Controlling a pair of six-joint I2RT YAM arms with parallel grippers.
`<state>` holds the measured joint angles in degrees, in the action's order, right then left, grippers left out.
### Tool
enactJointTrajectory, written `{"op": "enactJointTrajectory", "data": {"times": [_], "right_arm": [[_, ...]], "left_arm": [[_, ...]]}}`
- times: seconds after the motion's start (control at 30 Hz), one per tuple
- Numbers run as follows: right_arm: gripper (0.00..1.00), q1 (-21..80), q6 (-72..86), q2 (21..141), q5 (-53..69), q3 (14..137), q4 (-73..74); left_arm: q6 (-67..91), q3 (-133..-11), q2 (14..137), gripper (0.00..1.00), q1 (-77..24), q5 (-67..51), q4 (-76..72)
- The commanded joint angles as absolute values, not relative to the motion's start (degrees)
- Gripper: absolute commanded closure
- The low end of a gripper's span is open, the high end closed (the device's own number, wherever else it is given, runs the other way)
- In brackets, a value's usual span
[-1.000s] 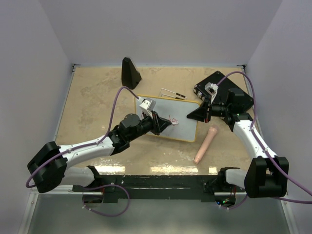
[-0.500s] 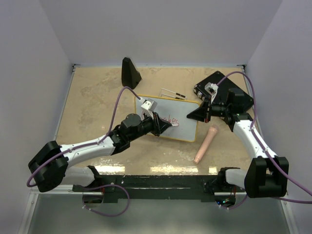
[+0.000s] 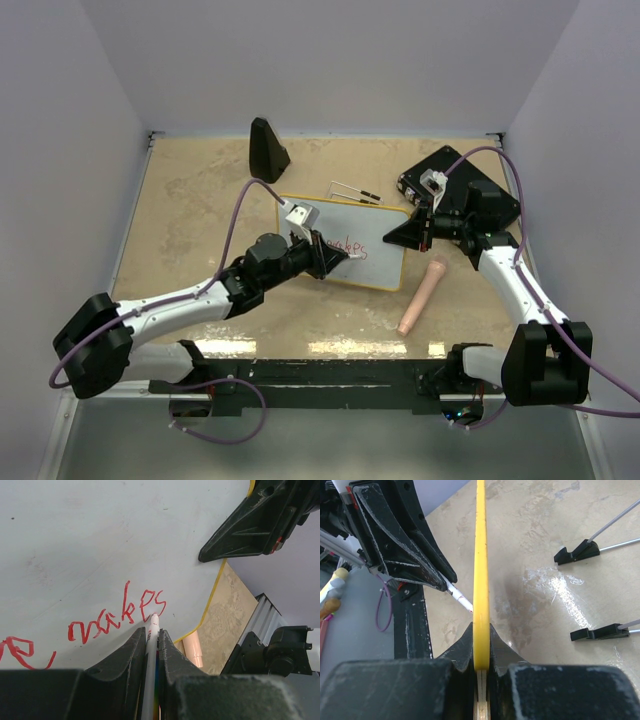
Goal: Write a sentence on the whiteboard
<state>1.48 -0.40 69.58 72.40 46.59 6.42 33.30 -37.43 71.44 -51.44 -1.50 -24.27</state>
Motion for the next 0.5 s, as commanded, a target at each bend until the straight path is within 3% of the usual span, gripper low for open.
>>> {"op": "enactJointTrajectory", "data": {"times": [0.0,0.47], "right_arm": [[1.0,1.6,0.5,68.1,77.3,47.8,4.6],[1.0,1.6,-7.0,68.2,75.8,50.0,11.8]], "left_arm": [[31.0,-39.6,69.8,1.0,-51.3,0.4,-25.1],[28.7,-36.1,54.4,1.0,-49.7,-1.5,-17.5]]}}
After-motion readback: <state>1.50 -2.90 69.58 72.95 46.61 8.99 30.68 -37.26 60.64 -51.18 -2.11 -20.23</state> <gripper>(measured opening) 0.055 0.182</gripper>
